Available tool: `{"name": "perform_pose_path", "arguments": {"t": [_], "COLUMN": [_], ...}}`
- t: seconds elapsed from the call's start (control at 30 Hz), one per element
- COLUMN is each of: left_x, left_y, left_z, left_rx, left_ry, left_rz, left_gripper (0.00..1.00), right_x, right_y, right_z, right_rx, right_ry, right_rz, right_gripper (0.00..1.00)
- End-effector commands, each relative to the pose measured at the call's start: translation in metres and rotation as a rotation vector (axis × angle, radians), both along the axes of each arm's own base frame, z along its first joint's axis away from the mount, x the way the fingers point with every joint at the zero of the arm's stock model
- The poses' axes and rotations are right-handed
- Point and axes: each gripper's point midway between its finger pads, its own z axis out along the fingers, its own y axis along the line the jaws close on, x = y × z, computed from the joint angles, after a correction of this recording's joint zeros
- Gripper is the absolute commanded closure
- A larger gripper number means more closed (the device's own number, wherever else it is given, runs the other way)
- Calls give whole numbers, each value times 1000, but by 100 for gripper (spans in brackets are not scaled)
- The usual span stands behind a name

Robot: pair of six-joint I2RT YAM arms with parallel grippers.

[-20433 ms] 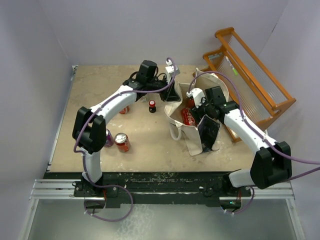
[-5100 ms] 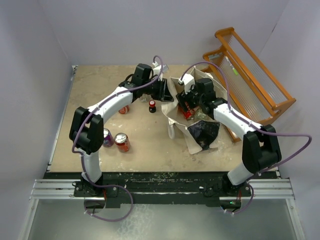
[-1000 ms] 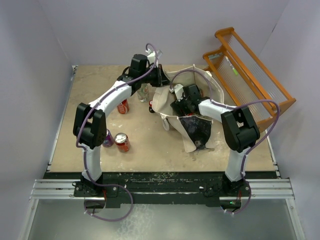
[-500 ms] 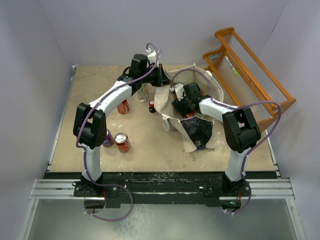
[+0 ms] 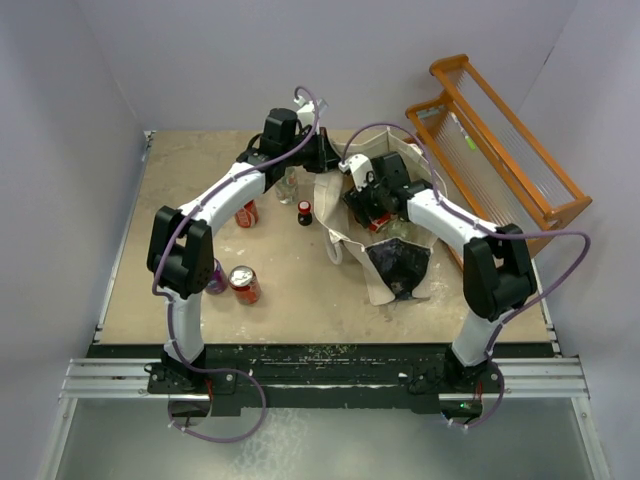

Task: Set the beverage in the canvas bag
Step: Pick up the drink from the canvas bag.

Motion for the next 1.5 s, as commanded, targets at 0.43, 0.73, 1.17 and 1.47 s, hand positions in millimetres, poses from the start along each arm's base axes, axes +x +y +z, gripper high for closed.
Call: {"name": "perform_pose_path", "arguments": {"t": [0.43, 0.73, 1.17, 1.47], "left_x": [-3, -4, -14, -35], "left_y": [-8, -14, -3, 8], "left_z": [18, 34, 113, 177], "left_rx": [-53, -87, -193, -291], "left_ry": [-9, -62, -179, -234], "left_rz": [-6, -55, -142, -211], "left_gripper": [100, 78, 1, 1], "right_x": [29, 35, 18, -10], "right_y": [-5, 6, -6, -26], "right_z": [124, 167, 254, 305], "right_rx": [201, 307, 355, 324], "right_ry": [-249, -283, -449, -639], "right_rz": [-32, -25, -33, -5], "right_gripper": [100, 100, 100, 100]}}
